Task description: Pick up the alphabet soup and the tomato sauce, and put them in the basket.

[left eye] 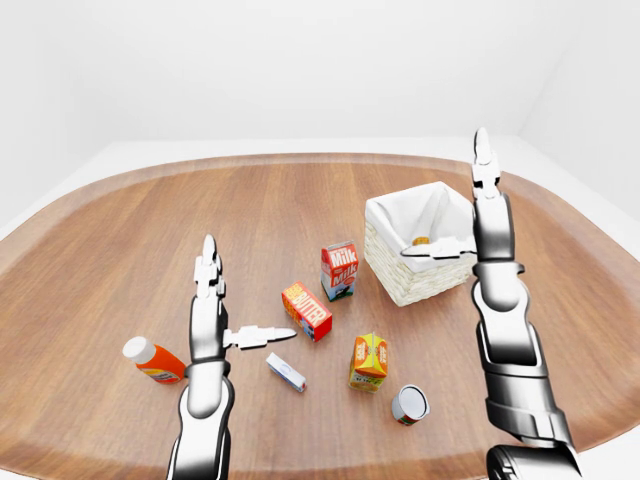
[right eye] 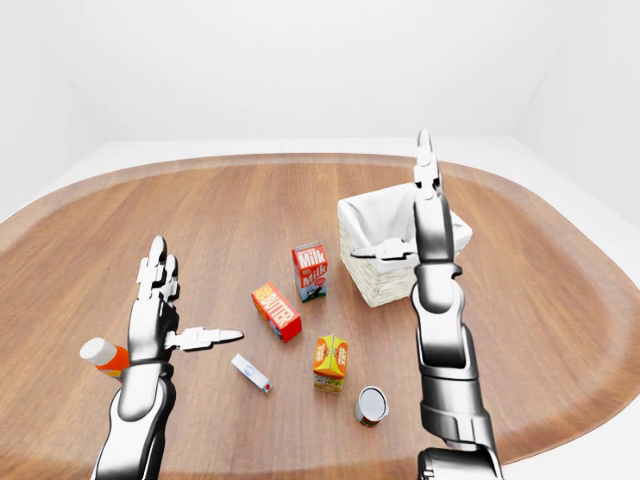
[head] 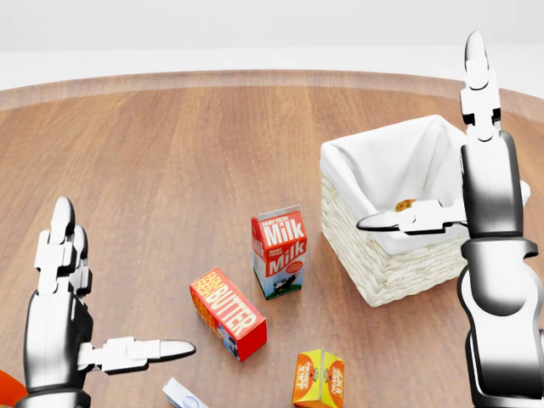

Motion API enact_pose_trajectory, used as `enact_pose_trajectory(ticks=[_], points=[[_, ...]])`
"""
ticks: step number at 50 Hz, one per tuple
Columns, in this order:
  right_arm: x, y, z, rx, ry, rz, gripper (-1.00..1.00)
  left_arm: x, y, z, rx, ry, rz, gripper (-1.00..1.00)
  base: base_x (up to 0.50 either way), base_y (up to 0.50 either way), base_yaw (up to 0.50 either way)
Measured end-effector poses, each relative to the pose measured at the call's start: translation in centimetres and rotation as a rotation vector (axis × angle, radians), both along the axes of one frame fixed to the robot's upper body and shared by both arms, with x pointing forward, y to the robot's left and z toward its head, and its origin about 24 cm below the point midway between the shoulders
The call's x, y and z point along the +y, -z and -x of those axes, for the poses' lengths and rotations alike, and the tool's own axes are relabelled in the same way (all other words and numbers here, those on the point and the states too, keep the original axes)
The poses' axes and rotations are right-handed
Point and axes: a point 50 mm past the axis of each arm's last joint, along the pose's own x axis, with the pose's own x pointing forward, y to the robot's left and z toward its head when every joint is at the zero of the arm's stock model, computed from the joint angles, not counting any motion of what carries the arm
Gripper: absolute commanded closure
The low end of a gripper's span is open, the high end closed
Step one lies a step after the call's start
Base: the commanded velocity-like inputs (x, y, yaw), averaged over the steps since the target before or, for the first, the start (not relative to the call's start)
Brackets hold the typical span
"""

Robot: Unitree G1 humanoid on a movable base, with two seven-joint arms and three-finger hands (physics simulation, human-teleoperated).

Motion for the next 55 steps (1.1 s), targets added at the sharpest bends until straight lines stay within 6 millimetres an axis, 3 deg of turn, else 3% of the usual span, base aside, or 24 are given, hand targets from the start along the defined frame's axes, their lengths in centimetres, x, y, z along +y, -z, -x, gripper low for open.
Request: enact_pose_trajectory(ticks=[30,55], points=[[0.1,1.1,4.9,-0.009,-0.064,-0.069,-1.00,0.0,-0.1,0.0,-0.005,0.000,-0.001,-1.00,0.00,0.00,0.00],[0.1,3.1,7.5,0.063,-0.082,-0.132,-1.00,0.0,0.0,0.0,0.001,-0.002,0.002,-1.00,0.00,0.00,0.00]])
